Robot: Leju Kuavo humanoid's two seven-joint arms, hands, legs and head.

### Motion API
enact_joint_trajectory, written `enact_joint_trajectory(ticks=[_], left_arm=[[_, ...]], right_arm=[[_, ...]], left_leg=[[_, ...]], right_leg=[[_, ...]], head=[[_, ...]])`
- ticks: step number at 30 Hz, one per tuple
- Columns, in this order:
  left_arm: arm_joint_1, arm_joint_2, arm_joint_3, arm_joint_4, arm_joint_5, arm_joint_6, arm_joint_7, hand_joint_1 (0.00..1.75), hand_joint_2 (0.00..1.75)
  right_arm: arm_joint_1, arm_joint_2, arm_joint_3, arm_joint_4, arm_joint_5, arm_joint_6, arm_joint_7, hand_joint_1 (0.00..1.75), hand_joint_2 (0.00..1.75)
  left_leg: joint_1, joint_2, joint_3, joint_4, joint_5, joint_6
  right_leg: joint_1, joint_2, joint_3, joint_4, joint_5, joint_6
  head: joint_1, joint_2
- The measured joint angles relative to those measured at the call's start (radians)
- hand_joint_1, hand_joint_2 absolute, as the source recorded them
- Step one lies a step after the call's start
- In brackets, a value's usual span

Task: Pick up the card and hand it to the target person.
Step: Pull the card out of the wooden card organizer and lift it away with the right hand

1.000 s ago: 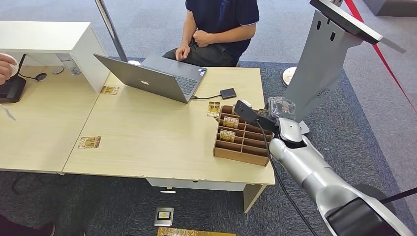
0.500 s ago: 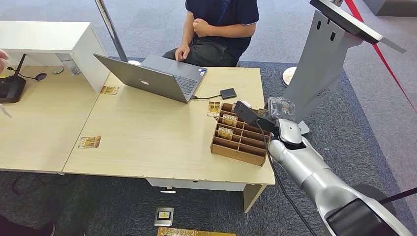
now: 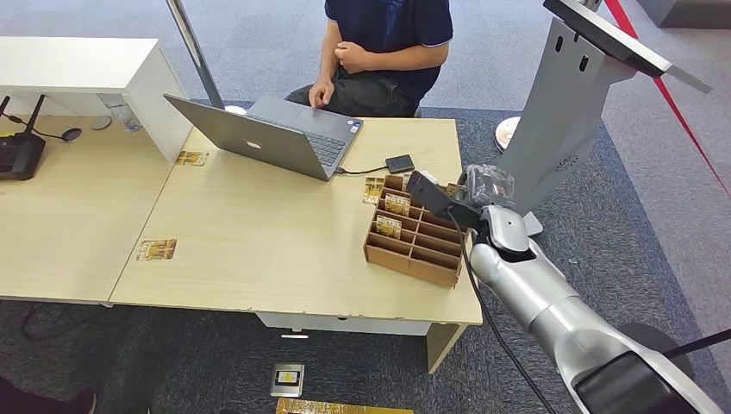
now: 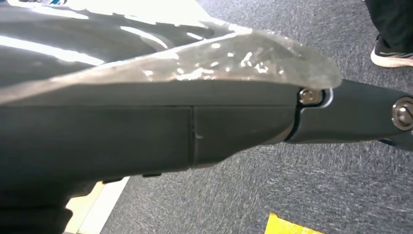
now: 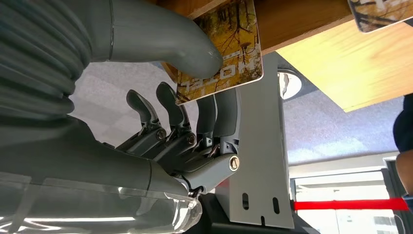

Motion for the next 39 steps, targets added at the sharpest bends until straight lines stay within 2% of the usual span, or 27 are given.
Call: enact_joint_trajectory(ticks=[14, 23, 31, 33, 35, 39], left_arm=[[0.0, 0.003, 0.0, 0.0, 0.003, 0.0, -0.001, 0.0, 0.0], [0.0, 0.003, 0.0, 0.0, 0.003, 0.001, 0.0, 0.0, 0.0], [0.0, 0.004, 0.0, 0.0, 0.002, -0.001, -0.011, 0.0, 0.0], [0.0, 0.004, 0.0, 0.0, 0.001, -0.002, -0.014, 0.0, 0.0], [0.0, 0.004, 0.0, 0.0, 0.0, -0.003, -0.015, 0.0, 0.0], [0.0, 0.004, 0.0, 0.0, -0.004, -0.006, -0.015, 0.0, 0.0]], right_arm=[[0.001, -0.006, -0.015, -0.045, 0.0, 0.007, -0.005, 1.41, 1.75], [0.001, -0.005, -0.015, -0.074, 0.013, -0.02, -0.031, 1.41, 1.75], [0.0, -0.006, -0.022, -0.24, 0.053, -0.029, -0.032, 1.17, 1.75], [0.0, -0.007, -0.023, -0.31, 0.061, -0.025, -0.038, 1.19, 1.75], [0.0, -0.006, -0.023, -0.375, 0.064, -0.024, -0.048, 1.27, 1.75], [0.0, -0.003, -0.023, -0.44, 0.058, -0.025, -0.066, 1.34, 1.75]], left_leg=[[0.0, 0.0, 0.0, 0.0, 0.0, 0.0], [0.0, 0.0, 0.0, 0.0, 0.0, 0.0], [0.0, 0.0, 0.0, 0.0, 0.0, 0.0], [0.0, 0.0, 0.0, 0.0, 0.0, 0.0], [0.0, 0.0, 0.0, 0.0, 0.0, 0.0], [0.0, 0.0, 0.0, 0.0, 0.0, 0.0]], right_leg=[[0.0, 0.0, 0.0, 0.0, 0.0, 0.0], [0.0, 0.0, 0.0, 0.0, 0.0, 0.0], [0.0, 0.0, 0.0, 0.0, 0.0, 0.0], [0.0, 0.0, 0.0, 0.0, 0.0, 0.0], [0.0, 0.0, 0.0, 0.0, 0.0, 0.0], [0.0, 0.0, 0.0, 0.0, 0.0, 0.0]], head=[[0.0, 0.0], [0.0, 0.0], [0.0, 0.0], [0.0, 0.0], [0.0, 0.0], [0.0, 0.0]])
